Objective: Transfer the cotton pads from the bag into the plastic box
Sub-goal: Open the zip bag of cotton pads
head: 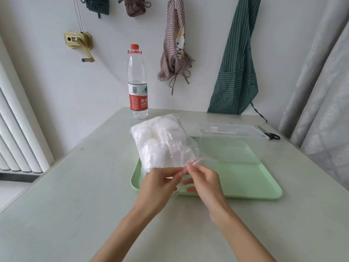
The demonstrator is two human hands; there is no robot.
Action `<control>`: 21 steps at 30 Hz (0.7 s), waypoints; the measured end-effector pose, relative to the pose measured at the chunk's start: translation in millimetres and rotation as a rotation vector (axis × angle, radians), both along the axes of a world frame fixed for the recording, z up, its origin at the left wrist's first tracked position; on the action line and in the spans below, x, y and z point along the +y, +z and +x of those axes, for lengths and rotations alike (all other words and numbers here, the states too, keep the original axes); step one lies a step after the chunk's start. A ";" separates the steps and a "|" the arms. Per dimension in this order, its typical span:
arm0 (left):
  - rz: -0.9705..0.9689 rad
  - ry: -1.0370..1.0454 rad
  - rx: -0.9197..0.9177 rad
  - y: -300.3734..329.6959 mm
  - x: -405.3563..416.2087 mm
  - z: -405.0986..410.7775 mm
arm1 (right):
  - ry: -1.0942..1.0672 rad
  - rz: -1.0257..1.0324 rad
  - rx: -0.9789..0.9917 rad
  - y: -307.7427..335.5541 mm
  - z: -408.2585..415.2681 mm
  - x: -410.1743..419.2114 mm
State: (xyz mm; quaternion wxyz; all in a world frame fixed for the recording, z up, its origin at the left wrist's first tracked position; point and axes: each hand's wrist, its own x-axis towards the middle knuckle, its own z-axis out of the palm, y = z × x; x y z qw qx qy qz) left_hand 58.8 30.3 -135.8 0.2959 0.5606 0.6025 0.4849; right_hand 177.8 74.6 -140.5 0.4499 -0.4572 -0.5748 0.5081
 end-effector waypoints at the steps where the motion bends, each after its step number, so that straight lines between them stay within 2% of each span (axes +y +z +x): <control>1: -0.014 -0.009 0.030 -0.4 1.4 -1.5 | -0.007 -0.004 -0.015 -0.4 -1.2 1.1; 5: 0.070 0.174 0.304 -1.2 4.1 -7.8 | 0.001 0.053 -0.018 5.5 -11.2 5.8; 9: 0.100 0.194 0.348 -1.2 0.3 -8.5 | 0.048 0.043 -0.036 4.1 -14.5 4.7; 11: 0.109 0.165 0.350 -1.9 1.1 -5.2 | -0.040 0.110 -0.061 0.2 -13.0 4.1; 13: 0.107 0.140 0.342 -0.5 3.0 -1.2 | -0.130 0.133 0.003 -0.8 -11.2 3.1; 19: 0.074 0.171 0.353 0.8 0.7 -3.2 | -0.287 0.037 0.139 -3.4 -6.3 4.5; 21: 0.062 0.164 0.387 3.4 -1.1 -5.8 | -0.247 -0.037 0.184 -2.2 -3.4 5.6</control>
